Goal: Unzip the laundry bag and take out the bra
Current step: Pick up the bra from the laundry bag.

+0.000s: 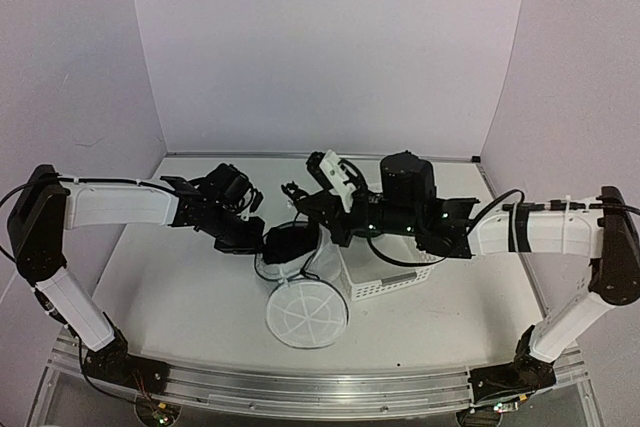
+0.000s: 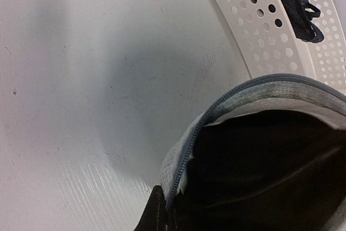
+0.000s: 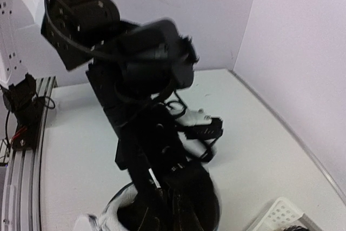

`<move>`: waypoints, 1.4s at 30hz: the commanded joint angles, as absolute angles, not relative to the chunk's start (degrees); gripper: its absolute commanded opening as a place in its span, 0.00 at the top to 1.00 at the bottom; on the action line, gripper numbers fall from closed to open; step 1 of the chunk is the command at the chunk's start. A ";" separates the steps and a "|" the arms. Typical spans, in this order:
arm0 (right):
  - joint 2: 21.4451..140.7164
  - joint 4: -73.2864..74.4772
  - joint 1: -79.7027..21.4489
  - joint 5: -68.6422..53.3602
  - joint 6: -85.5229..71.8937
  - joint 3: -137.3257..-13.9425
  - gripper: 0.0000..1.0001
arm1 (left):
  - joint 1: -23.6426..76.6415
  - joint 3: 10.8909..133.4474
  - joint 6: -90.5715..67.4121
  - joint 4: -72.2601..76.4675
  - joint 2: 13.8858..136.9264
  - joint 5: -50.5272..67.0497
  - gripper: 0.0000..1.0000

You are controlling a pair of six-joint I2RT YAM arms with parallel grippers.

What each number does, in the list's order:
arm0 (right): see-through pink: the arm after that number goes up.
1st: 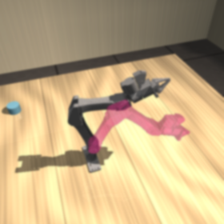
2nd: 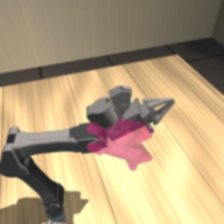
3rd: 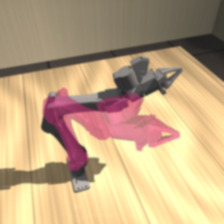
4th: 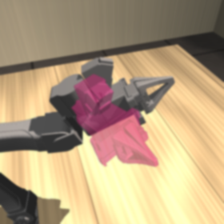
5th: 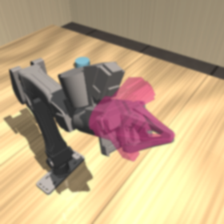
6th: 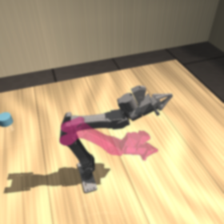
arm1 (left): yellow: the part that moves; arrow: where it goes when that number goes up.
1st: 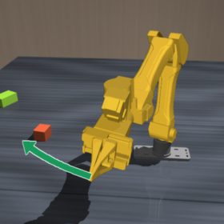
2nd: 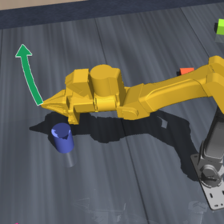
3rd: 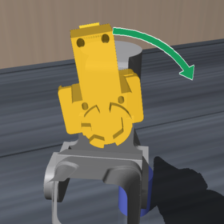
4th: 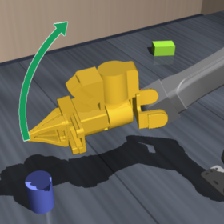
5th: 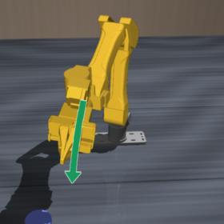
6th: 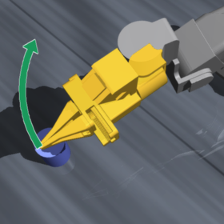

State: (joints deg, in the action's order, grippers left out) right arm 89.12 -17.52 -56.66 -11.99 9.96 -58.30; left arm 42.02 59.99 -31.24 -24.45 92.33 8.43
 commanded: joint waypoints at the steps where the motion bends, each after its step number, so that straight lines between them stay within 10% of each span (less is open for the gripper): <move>1: 82.89 -25.41 -56.94 -7.97 10.16 -57.74 1.00 | 42.10 62.32 -29.97 -23.47 93.03 8.27 1.00; 42: 70.77 -26.08 -56.94 14.85 14.58 -68.16 1.00 | 42.06 61.97 -29.03 -24.62 93.22 4.57 1.00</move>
